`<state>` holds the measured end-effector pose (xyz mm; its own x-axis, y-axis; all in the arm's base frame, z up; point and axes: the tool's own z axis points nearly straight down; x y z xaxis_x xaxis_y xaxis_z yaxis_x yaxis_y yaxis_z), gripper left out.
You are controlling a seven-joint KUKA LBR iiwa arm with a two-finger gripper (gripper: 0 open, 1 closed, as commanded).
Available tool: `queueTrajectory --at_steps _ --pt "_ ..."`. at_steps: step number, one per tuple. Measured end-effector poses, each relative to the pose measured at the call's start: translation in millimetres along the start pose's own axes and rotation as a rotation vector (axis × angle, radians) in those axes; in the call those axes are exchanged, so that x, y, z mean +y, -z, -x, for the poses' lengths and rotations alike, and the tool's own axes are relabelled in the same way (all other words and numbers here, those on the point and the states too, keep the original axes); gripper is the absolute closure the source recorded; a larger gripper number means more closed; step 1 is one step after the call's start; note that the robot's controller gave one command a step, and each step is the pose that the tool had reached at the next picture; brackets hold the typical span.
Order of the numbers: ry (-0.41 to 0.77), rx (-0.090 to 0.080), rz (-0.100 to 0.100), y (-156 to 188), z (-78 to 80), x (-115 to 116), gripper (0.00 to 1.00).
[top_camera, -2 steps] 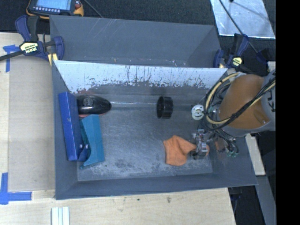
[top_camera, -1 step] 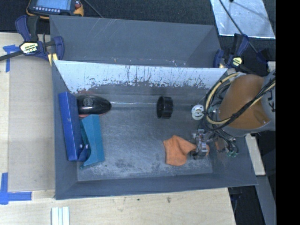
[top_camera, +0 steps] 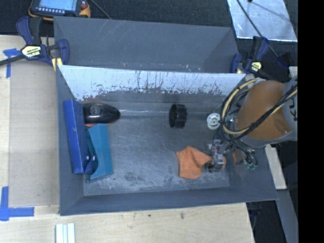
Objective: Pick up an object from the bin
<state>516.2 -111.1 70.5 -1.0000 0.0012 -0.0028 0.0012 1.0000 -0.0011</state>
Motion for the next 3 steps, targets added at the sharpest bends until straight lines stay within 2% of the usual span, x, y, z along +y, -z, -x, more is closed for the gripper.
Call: queueTrajectory --at_steps 3 --pt "0.001 0.000 0.000 0.0 0.0 0.1 1.00"
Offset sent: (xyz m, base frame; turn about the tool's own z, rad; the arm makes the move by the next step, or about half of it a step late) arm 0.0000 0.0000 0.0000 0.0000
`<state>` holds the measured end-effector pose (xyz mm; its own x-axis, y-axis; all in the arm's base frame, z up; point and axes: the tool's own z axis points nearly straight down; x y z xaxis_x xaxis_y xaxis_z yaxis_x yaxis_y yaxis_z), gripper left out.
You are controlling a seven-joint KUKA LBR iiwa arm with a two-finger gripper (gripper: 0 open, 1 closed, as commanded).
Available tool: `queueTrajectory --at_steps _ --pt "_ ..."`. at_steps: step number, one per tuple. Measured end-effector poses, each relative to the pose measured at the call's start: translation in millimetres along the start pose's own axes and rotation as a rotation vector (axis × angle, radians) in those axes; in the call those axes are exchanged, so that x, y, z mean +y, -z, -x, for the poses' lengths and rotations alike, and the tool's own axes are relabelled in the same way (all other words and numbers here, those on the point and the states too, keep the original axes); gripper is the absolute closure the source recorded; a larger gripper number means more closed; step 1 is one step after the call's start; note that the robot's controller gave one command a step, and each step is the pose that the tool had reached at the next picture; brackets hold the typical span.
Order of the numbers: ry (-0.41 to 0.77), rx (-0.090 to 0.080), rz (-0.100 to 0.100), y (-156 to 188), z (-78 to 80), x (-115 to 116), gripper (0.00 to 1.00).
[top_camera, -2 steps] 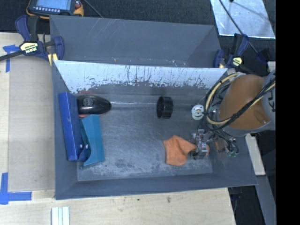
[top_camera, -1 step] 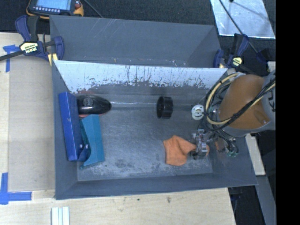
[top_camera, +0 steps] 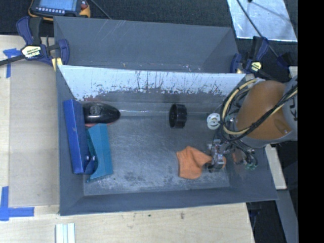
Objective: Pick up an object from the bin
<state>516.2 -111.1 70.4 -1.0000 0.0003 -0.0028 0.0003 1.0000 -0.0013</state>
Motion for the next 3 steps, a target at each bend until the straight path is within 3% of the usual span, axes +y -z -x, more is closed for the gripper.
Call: queueTrajectory --at_steps 1,3 --pt "0.011 0.000 0.001 0.1 4.4 24.8 1.00" --pt "0.011 0.000 0.001 0.1 4.4 24.9 1.00"
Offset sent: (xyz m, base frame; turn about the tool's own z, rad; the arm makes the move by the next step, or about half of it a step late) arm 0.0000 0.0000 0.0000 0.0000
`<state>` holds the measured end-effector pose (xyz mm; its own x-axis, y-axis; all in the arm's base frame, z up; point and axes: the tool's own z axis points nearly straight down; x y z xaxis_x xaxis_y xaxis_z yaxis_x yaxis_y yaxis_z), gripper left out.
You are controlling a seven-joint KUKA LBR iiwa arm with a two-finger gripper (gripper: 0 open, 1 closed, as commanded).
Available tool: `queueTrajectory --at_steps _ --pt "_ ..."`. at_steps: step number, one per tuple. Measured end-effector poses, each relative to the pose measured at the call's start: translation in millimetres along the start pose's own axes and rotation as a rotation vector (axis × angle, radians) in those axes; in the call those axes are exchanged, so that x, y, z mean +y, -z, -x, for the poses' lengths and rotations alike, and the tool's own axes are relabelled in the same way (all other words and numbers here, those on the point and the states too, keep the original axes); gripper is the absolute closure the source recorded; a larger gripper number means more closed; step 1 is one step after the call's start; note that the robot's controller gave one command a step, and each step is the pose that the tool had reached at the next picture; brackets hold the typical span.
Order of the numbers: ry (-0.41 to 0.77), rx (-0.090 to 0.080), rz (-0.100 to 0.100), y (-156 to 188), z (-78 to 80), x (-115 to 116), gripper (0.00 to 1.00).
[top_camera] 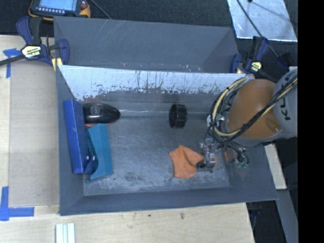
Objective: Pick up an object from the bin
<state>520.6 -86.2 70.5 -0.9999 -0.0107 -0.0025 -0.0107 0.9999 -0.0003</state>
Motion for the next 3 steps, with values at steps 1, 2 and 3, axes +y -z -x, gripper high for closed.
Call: queueTrajectory --at_steps 1,2,3 --pt "0.000 0.000 0.000 0.0 0.0 0.0 1.00" --pt "0.000 0.000 0.000 0.0 0.0 0.0 1.00" --pt "0.000 0.000 0.000 0.0 0.0 0.0 1.00"
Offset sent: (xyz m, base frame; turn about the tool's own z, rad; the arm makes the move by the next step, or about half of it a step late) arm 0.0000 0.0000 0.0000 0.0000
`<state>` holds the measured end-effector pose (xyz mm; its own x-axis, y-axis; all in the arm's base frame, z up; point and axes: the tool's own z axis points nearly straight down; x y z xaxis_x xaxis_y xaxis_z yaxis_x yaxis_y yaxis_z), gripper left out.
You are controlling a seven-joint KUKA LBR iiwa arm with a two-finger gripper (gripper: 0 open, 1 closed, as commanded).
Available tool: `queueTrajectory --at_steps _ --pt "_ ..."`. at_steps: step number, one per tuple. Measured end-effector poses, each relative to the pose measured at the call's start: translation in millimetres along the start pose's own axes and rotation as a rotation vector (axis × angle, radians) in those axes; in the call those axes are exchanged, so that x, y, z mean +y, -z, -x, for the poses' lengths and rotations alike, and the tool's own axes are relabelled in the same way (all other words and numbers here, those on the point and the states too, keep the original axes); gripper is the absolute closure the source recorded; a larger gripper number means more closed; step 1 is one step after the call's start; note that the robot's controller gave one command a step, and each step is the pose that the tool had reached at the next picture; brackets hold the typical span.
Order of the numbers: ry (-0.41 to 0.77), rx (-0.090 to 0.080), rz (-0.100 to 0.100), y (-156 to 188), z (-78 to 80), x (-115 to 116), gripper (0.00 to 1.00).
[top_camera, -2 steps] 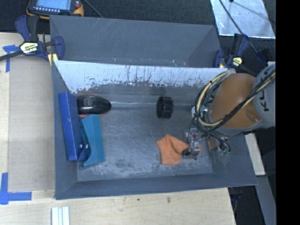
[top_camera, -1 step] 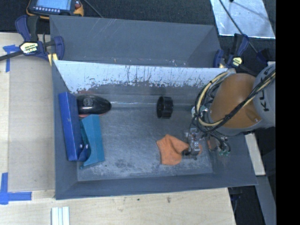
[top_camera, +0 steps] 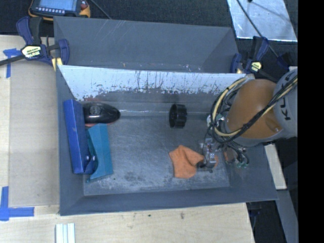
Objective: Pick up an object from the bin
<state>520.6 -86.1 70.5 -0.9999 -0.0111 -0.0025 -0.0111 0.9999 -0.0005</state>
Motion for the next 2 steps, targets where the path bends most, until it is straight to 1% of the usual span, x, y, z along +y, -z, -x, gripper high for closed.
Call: queueTrajectory --at_steps 2 --pt "0.001 0.000 0.000 0.0 0.0 0.0 1.00"
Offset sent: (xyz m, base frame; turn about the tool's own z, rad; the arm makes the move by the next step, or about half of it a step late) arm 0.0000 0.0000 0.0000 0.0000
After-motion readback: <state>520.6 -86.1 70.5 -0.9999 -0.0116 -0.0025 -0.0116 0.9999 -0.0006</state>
